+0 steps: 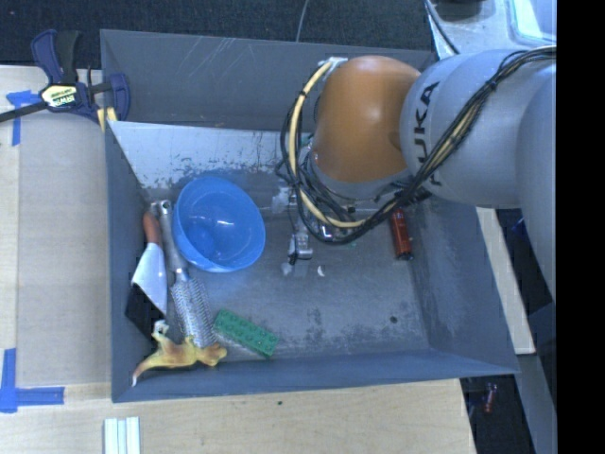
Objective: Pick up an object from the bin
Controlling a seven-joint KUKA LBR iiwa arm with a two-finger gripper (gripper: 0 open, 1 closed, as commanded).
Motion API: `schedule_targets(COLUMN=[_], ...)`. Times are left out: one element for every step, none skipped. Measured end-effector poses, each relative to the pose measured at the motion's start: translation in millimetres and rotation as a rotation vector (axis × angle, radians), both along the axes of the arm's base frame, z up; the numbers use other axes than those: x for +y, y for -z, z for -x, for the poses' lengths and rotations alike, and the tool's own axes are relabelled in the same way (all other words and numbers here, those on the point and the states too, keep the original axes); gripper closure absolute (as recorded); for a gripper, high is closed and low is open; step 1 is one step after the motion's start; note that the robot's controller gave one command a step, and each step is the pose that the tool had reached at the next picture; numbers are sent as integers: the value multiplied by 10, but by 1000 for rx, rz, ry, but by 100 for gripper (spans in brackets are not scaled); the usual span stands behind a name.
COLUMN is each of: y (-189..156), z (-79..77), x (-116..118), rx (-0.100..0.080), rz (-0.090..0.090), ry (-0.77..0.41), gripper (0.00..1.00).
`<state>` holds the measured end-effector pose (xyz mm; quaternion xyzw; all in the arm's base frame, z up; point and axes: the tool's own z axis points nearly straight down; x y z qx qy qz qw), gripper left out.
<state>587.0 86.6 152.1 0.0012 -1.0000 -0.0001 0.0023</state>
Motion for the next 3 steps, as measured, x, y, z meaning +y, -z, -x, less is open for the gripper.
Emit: schedule_targets(y=[-46, -747, -1264], z=[-20, -50, -35], x=[-3, 104, 156], rx=[-8, -5, -6], rz=[0, 0, 0], ry=[2, 35, 28], gripper=[0, 0, 0])
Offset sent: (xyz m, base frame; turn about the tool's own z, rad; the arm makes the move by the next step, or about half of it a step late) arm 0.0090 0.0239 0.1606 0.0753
